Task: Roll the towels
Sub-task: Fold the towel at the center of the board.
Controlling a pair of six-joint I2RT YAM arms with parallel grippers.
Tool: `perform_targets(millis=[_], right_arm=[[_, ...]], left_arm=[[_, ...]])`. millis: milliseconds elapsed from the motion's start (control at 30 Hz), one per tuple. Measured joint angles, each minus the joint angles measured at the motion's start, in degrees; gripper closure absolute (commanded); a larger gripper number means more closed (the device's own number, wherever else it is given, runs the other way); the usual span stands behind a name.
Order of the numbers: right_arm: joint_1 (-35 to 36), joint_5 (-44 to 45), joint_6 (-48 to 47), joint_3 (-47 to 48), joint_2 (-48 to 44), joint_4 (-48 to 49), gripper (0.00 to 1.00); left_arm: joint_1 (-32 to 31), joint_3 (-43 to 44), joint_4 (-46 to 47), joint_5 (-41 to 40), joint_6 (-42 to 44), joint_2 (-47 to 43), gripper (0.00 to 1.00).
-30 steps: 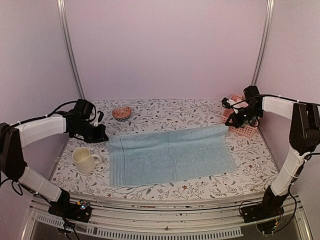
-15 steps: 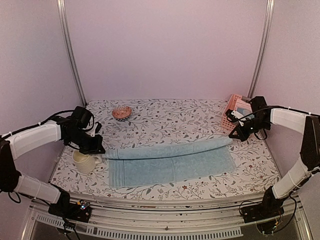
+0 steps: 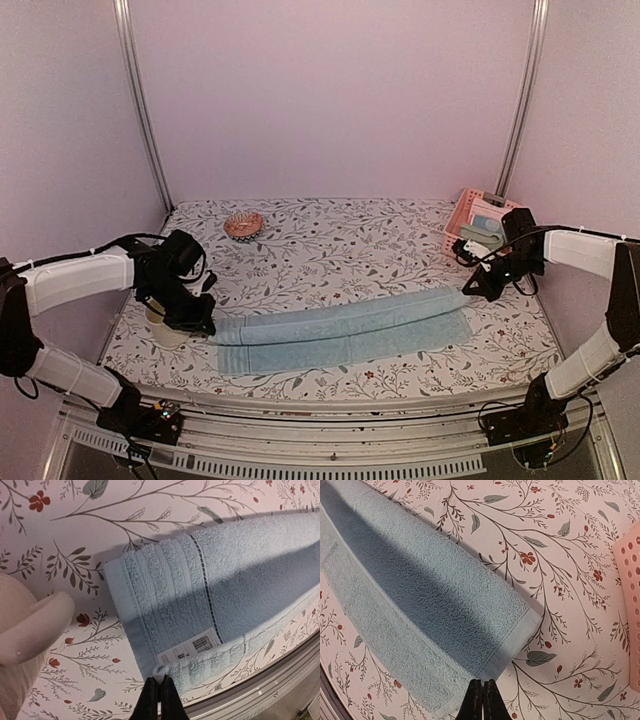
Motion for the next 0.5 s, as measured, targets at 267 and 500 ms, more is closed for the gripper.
perform_targets(millis=[267, 500], right_arm=[[-0.1, 0.5, -3.2, -3.0, -0.3, -0.8, 0.98], [-0.2, 0.7, -5.6, -4.8, -0.3, -1.0, 0.98]], left_arm=[[-2.6, -0.9, -2.2, -1.8, -1.4, 2.7, 1.0], [-4.4, -1.0, -2.5, -2.1, -1.5, 4.7, 1.0]])
